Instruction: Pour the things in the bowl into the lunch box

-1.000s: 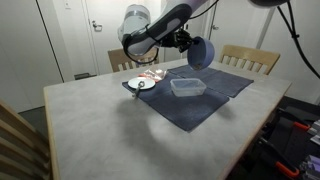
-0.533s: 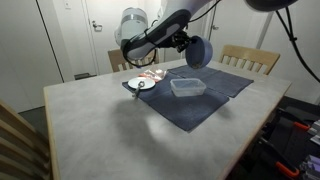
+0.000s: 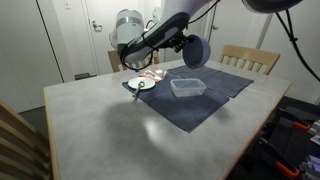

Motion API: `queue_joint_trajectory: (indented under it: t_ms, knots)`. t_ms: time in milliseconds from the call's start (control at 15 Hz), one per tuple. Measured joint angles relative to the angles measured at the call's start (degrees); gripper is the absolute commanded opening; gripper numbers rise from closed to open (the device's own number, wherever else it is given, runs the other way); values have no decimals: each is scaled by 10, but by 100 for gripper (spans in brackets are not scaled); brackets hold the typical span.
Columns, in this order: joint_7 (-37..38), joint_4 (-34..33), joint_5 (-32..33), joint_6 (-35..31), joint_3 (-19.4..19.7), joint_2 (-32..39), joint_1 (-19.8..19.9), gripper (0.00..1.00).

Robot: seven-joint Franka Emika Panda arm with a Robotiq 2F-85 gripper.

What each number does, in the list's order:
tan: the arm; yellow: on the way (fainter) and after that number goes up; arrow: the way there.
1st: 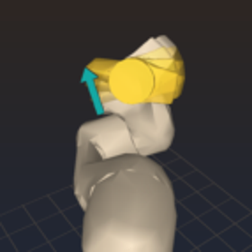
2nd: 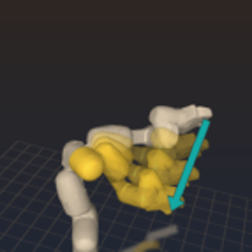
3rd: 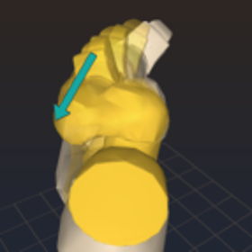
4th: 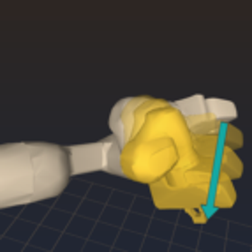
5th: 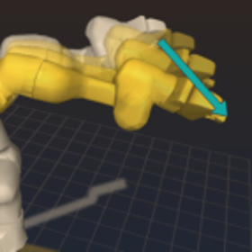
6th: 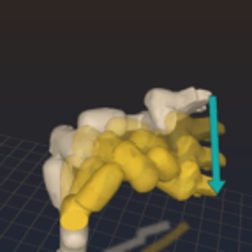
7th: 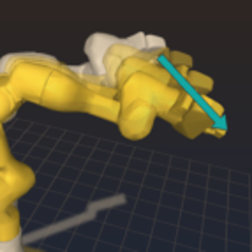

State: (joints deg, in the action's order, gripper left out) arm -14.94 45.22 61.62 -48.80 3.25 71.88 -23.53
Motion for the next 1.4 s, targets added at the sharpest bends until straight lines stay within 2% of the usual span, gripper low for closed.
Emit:
queue_joint_trajectory:
  t_ms: [133,200,800,867,1067,1400]
  knots:
    - [-7,0,15,0,0,6,-4,1]
    - [-11,0,23,0,0,9,-6,5]
    - [-13,-1,32,0,1,11,-7,5]
    - [-13,-1,32,0,1,11,-7,1]
    - [-12,-1,31,-1,0,11,-7,1]
    - [-12,4,31,-1,-5,12,-21,1]
